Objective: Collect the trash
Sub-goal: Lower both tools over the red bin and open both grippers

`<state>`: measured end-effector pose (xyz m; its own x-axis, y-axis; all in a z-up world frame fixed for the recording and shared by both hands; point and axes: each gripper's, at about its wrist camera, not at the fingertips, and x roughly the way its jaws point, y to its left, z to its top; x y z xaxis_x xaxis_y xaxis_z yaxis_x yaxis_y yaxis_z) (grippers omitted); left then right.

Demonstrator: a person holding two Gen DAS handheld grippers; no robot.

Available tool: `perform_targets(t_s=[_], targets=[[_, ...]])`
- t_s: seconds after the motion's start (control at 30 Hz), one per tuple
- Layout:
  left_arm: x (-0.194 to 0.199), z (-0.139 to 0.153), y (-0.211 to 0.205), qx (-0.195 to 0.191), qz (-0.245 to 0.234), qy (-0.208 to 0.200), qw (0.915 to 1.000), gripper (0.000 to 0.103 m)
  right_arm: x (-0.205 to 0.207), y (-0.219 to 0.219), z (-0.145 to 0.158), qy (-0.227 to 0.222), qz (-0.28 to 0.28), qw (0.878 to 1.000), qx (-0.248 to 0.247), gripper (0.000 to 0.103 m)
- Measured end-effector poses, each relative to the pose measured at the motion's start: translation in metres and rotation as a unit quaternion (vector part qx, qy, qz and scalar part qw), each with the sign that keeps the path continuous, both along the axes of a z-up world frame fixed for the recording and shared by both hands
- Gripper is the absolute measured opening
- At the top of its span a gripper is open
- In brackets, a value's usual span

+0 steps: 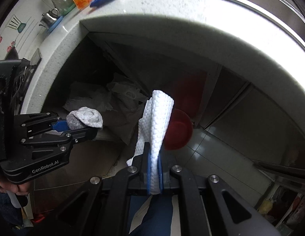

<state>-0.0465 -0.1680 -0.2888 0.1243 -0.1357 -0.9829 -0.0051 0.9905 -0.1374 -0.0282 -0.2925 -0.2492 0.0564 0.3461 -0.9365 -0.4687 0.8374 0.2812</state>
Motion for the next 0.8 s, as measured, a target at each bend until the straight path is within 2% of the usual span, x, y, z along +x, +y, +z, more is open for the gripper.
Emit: perform_targets(t_s=[0.23, 0.37, 0.57, 0.63, 0.8], targets=[[0.025, -0.102, 0.007, 0.002, -0.002, 0.039, 0.9992, 0.025, 0.013, 0.005, -0.082, 0.01, -0.005, 1.0, -0.016, 0.005], [0.037, -0.163, 0.013, -0.006, 0.005, 0.052, 0.9986, 0.025, 0.026, 0.007, -0.133, 0.021, -0.023, 0.999, -0.021, 0.005], [0.044, -0.25, 0.015, 0.005, -0.006, 0.064, 0.9979, 0.027, 0.034, 0.017, -0.204, 0.014, -0.031, 0.999, -0.022, 0.005], [0.047, -0.274, 0.017, 0.015, -0.005, 0.068, 0.9975, 0.027, 0.037, 0.023, -0.226, 0.018, -0.033, 0.999, -0.025, 0.005], [0.054, -0.319, 0.025, 0.001, 0.001, 0.078, 0.997, 0.027, 0.044, 0.037, -0.269, 0.036, -0.036, 0.998, -0.042, 0.005]])
